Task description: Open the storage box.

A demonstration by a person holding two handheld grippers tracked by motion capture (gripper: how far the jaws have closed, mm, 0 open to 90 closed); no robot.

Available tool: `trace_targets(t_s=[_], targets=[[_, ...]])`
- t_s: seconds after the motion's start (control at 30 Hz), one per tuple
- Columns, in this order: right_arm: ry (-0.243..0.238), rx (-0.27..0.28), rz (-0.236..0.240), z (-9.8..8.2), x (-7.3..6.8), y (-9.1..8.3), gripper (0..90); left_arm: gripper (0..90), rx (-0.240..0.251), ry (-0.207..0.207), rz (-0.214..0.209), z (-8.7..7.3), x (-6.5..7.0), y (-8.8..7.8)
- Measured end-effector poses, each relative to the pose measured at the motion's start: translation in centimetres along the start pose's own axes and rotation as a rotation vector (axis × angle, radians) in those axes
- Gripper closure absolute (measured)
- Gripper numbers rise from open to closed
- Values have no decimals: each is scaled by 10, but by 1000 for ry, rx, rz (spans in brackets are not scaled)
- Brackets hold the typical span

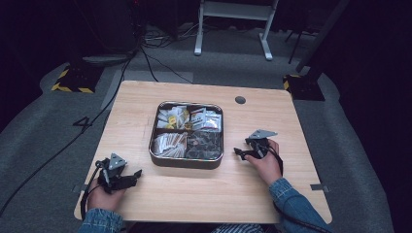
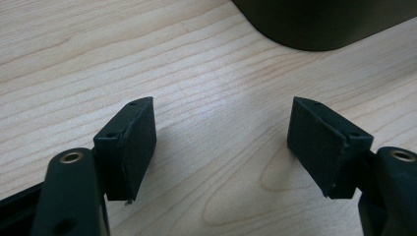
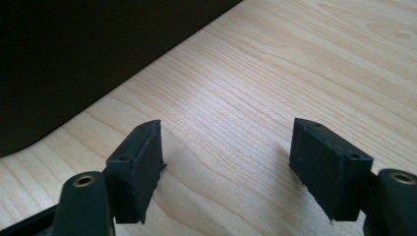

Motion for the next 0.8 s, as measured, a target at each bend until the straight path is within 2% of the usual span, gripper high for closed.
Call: trace_targets(t_s=[0.13,0.33,0.67,0.8], targets=[[22,8,16,4,0,-6,304,272,0,1,-1,0,0,0],[-16,41,41,17,-6,-19,304,271,1,2,-2,0,0,0],[-38,58,79,28,-18,-33,334,268,1,7,-3,1,0,2],[-43,83,108,38,-27,-40,341,268,1,7,-5,2,0,2]])
Point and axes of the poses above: each handheld gripper's, and its own axes: y roughly forward along the jaws, z roughly out of its top, x roughly to its right, the point moved 8 cm from there along y, roughly forward along the jaws, and after that the axes turned 3 degrees about z, right-handed, at the moved point
